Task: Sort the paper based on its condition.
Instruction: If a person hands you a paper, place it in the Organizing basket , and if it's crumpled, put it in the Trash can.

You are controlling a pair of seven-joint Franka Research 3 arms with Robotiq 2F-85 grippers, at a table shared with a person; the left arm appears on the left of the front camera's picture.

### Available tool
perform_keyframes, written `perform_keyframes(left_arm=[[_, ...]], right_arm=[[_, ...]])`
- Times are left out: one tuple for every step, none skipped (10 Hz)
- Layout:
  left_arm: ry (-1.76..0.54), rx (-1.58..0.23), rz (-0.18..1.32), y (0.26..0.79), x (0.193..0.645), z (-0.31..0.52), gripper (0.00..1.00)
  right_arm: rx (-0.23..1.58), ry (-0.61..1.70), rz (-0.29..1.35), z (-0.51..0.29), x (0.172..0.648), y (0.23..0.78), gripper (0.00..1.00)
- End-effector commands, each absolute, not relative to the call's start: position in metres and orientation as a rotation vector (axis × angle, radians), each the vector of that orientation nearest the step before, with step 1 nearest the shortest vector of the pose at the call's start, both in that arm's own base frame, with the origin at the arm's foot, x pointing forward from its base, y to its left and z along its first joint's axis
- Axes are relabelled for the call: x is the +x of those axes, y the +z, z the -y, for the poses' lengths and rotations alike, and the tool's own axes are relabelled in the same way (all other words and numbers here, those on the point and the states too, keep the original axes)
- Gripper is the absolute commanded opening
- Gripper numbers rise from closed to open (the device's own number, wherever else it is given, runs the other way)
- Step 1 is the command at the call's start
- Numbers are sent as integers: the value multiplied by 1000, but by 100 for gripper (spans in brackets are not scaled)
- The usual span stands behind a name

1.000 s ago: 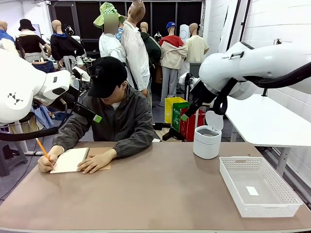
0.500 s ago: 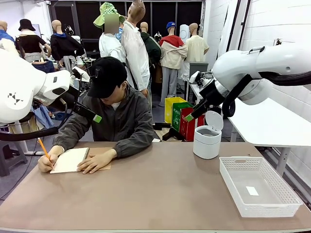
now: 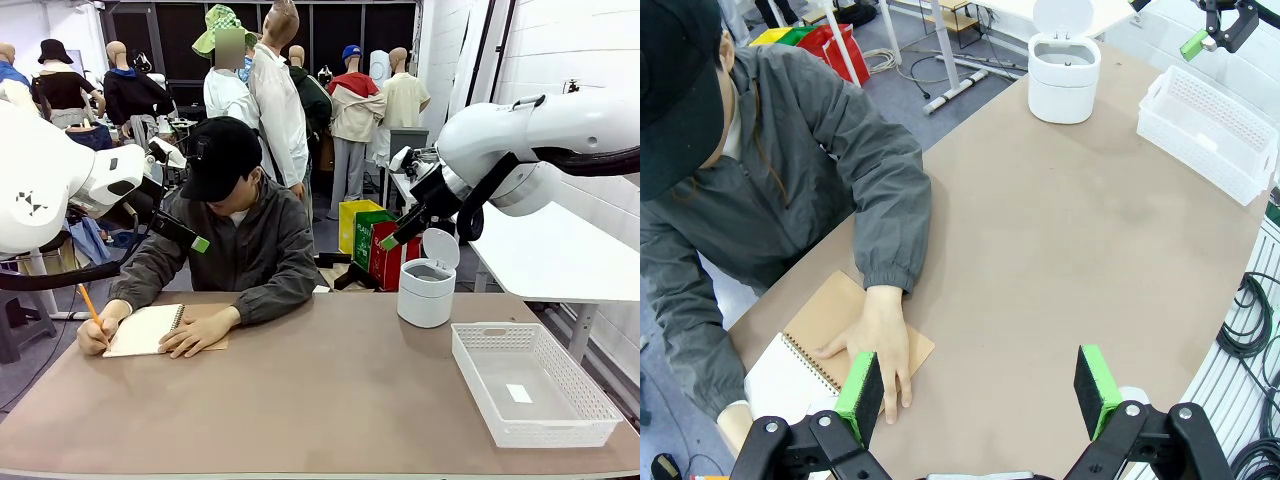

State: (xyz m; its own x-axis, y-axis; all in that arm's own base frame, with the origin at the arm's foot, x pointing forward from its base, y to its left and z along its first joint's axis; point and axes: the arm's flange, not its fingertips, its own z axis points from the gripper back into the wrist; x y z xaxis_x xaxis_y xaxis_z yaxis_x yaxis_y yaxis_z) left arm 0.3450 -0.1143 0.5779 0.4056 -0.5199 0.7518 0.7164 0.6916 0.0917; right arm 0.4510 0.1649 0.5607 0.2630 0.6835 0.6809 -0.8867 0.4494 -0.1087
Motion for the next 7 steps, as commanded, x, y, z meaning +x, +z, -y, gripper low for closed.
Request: perform_keyframes(left_arm=[[-791, -268, 836, 579, 345, 113, 100], [-791, -268, 836, 579, 345, 113, 100], [-791, -268, 836, 579, 345, 113, 100], [-791, -268, 836, 579, 345, 113, 100], [-791, -268, 836, 579, 345, 113, 100], [-791, -268, 836, 579, 345, 113, 100], [-791, -268, 836, 579, 345, 113, 100]], right_arm=[[315, 1080, 728, -165, 451, 562, 100], [315, 1080, 728, -165, 451, 562, 100], [315, 1080, 728, -165, 451, 562, 100], [315, 1080, 728, -165, 451, 562, 100], [315, 1080, 728, -165, 451, 562, 100], [315, 1080, 728, -165, 451, 562, 100], [315, 1080, 728, -165, 451, 562, 100]])
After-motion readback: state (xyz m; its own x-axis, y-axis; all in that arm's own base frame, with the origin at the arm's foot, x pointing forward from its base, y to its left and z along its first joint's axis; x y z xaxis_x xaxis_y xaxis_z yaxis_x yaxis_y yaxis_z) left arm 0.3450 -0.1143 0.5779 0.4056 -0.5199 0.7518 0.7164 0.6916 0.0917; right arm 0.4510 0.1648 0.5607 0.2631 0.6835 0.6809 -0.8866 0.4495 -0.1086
